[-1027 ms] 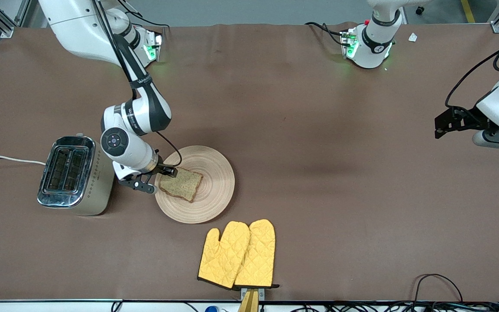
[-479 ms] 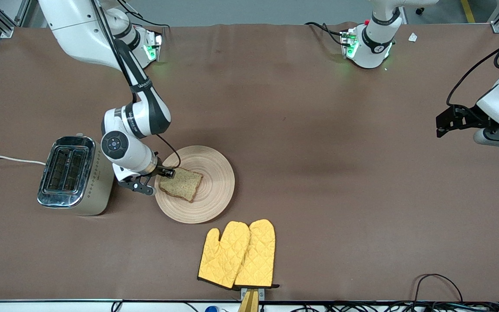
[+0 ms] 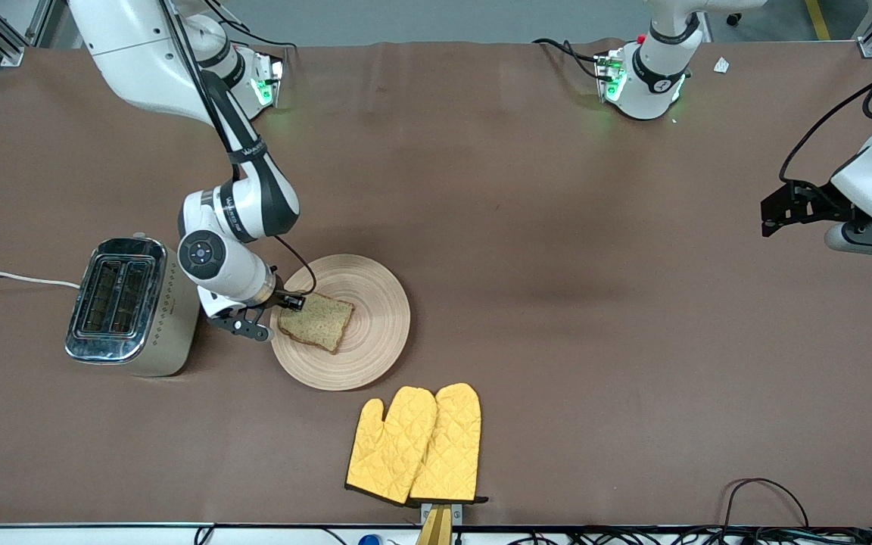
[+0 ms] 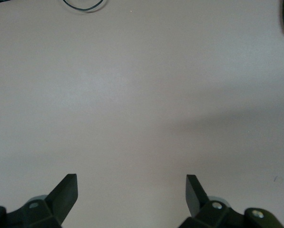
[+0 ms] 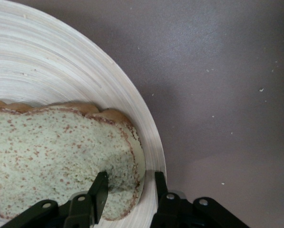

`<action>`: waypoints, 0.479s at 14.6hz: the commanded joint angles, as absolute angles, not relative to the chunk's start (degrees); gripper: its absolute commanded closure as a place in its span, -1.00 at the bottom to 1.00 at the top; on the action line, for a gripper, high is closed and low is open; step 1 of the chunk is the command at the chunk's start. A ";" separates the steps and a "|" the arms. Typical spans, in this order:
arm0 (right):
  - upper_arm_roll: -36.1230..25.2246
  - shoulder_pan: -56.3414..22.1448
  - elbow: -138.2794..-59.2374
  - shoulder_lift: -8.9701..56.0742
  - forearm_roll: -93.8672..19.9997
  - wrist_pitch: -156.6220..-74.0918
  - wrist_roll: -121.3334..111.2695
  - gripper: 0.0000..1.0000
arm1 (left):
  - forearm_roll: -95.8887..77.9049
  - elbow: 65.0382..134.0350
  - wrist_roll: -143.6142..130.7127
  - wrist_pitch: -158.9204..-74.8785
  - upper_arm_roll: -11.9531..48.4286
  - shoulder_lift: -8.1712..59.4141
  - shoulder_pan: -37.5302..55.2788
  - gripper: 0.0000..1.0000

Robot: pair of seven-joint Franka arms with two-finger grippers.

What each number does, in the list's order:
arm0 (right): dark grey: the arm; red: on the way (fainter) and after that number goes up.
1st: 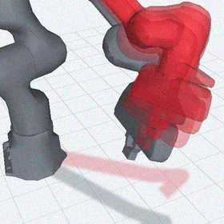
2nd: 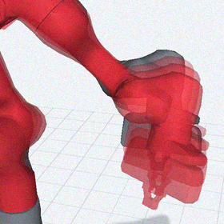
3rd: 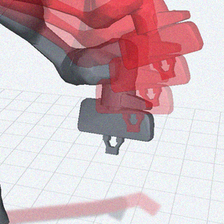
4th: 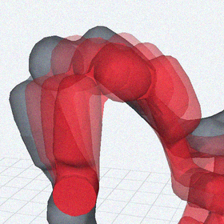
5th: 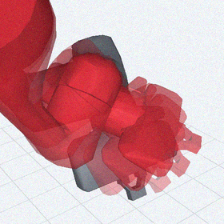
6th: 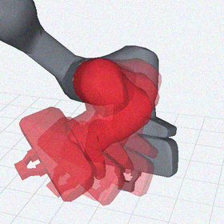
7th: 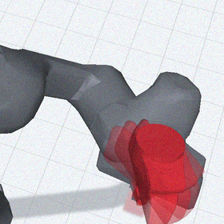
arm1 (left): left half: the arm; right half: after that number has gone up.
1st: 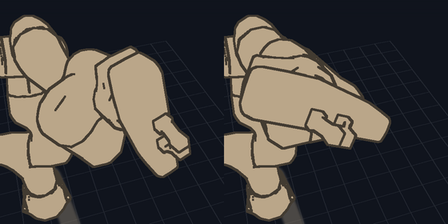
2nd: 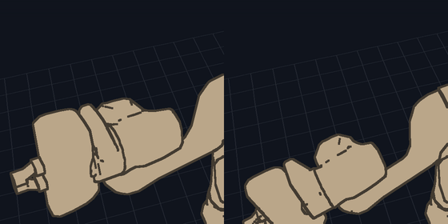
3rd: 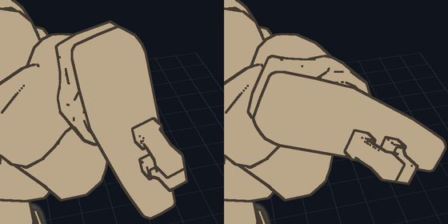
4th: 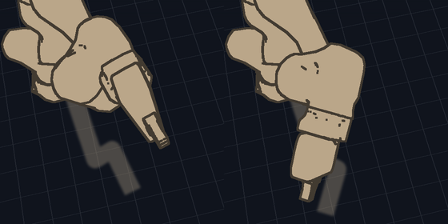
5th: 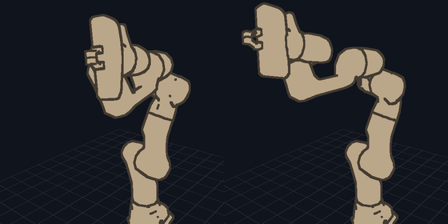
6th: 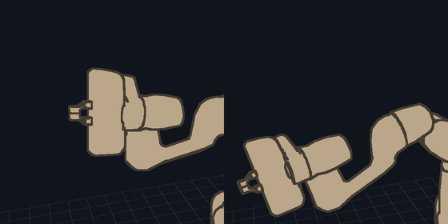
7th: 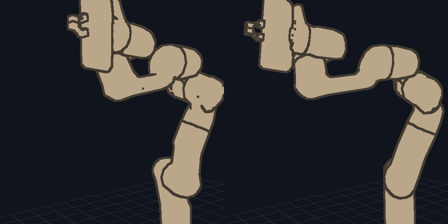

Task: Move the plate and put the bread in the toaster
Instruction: 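Lower the right gripper onto the bread slice on the plate, then grasp the bread slice with the right gripper and lift it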

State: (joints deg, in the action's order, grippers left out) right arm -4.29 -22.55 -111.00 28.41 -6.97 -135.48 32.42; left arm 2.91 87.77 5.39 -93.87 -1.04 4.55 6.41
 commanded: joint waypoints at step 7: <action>-3.87 -22.15 -111.18 28.56 -7.38 -136.23 35.33 0.99 | 3.08 83.06 5.80 -90.18 -2.02 4.48 5.80 -1.00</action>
